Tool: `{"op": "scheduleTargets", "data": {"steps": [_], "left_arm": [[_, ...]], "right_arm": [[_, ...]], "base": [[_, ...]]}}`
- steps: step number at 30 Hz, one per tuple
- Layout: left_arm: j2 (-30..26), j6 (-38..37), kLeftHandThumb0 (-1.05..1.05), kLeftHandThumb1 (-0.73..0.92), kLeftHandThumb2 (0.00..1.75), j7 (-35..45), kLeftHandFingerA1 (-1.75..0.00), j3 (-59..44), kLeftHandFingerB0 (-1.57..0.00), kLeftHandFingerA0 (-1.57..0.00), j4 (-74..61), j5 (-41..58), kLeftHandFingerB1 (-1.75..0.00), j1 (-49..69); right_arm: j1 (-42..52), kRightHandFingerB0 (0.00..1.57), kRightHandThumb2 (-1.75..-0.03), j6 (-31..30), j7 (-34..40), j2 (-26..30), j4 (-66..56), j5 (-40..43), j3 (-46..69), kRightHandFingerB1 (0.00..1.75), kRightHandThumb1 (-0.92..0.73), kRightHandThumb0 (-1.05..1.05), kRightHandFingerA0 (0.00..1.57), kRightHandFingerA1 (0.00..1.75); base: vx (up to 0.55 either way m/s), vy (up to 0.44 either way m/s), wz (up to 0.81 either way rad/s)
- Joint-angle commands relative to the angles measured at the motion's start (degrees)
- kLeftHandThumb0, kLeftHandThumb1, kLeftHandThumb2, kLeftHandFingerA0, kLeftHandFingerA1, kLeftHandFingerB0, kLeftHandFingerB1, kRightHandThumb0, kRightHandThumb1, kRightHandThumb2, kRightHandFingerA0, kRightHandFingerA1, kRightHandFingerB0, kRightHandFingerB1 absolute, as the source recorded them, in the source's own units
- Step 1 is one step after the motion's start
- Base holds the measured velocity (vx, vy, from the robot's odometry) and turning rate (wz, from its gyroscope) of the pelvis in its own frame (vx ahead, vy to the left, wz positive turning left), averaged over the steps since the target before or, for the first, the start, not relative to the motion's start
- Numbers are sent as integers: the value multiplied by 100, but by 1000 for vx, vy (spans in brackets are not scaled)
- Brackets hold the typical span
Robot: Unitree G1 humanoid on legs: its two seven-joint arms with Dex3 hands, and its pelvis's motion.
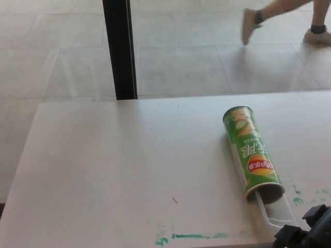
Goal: Use the right hand as a fist to push the chips tray inside its container kept in the middle of the desk
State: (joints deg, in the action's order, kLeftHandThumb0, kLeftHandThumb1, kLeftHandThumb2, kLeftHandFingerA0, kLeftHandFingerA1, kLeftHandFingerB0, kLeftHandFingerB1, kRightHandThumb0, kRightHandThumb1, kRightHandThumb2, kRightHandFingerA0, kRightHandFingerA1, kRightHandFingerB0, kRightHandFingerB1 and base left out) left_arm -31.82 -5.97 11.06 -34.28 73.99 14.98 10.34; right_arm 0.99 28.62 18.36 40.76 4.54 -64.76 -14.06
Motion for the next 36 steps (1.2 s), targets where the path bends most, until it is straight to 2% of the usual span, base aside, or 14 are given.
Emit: {"op": "scheduleTargets", "data": {"steps": [1, 4, 5, 9, 13, 14, 17, 18, 19, 21, 29, 30, 34, 36], "left_arm": [[-77, -72, -86, 54, 134, 19, -143, 50, 0, -110, -4, 22, -78, 41], [-66, -81, -105, 92, 85, 37, -161, 1, -21, -57, 13, 75, -122, 46], [-65, -44, -83, 52, 131, 14, -139, -40, 0, -107, 25, 113, -77, 26], [-88, -61, -84, 51, 132, 25, -145, -13, -3, -115, 7, 73, -80, 31], [-83, -81, -77, 51, 130, -31, -140, 19, -2, -113, 16, 36, -76, 22], [-82, -136, -105, 92, 88, -11, -159, 69, -20, -57, 34, -22, -119, 64], [-76, -138, -105, 92, 88, -7, -159, 62, -18, -57, 12, 2, -121, 81], [-70, -144, -77, 51, 131, -21, -137, 61, 0, -105, -5, 8, -75, 80], [-73, -131, -105, 92, 84, -18, -151, 64, -23, -62, -6, 11, -111, 77], [-71, -139, -81, 53, 133, -21, -145, 65, 0, -116, -12, 18, -78, 77], [-90, -151, -105, 64, 133, 33, -129, 36, -24, -76, 39, 46, -91, 88], [-90, -140, -105, 91, 86, -3, -157, 44, -16, -57, 62, 30, -119, 75], [-102, -101, -76, 47, 128, 82, -140, 42, -1, -113, 12, 54, -76, 93], [-100, -119, -105, 92, 87, 42, -163, 62, -22, -66, 17, 28, -126, 91]], "right_arm": [[-124, 67, -66, -197, 75, 42, 152, -66, -143, 50, -90, -73, 92, 157], [-200, 65, -67, -319, 41, 22, 204, -110, -238, 50, -92, -74, 92, 158], [-240, 64, -66, -365, -1, -14, 226, -65, -240, 49, -90, -72, 92, 158], [-333, 65, -66, -485, 44, -71, 286, -23, -274, 49, -90, -72, 91, 160], [-485, 64, -72, -641, 44, -142, 319, -37, -301, 51, -82, -72, 91, 165], [-499, 64, -67, -693, -26, -133, 301, -59, -319, 49, -90, -72, 90, 161], [-643, 59, -67, -764, -254, -176, 268, 51, -317, 49, -92, -71, 88, 157], [-701, 56, -115, -812, -318, -191, 256, 37, -324, 65, -72, -63, 116, 137], [-766, 58, -76, -818, -340, -202, 280, 54, -332, 51, -84, -76, 91, 158], [-856, 62, -67, -776, -331, -202, 313, 100, -338, 50, -91, -71, 91, 155], [-1089, 62, -72, -639, -266, -177, 622, 188, -369, 53, -88, -72, 89, 161], [-1049, 56, -114, -667, -415, -169, 602, 206, -391, 67, -71, -62, 117, 137], [-1034, 60, -75, -758, -377, -213, 691, 126, -480, 54, -85, -74, 93, 162], [-1044, 60, -67, -787, -328, -241, 780, 97, -541, 52, -91, -71, 93, 156]], "base": [[0, 0, 0], [0, 0, 0], [0, 0, 0], [0, 0, 0], [0, 0, 0], [0, 0, 0], [0, 0, 0], [0, 0, 0], [0, 0, 0], [0, 0, 0], [0, 0, 0], [0, 0, 0], [0, 0, 0], [0, 0, 0]]}}
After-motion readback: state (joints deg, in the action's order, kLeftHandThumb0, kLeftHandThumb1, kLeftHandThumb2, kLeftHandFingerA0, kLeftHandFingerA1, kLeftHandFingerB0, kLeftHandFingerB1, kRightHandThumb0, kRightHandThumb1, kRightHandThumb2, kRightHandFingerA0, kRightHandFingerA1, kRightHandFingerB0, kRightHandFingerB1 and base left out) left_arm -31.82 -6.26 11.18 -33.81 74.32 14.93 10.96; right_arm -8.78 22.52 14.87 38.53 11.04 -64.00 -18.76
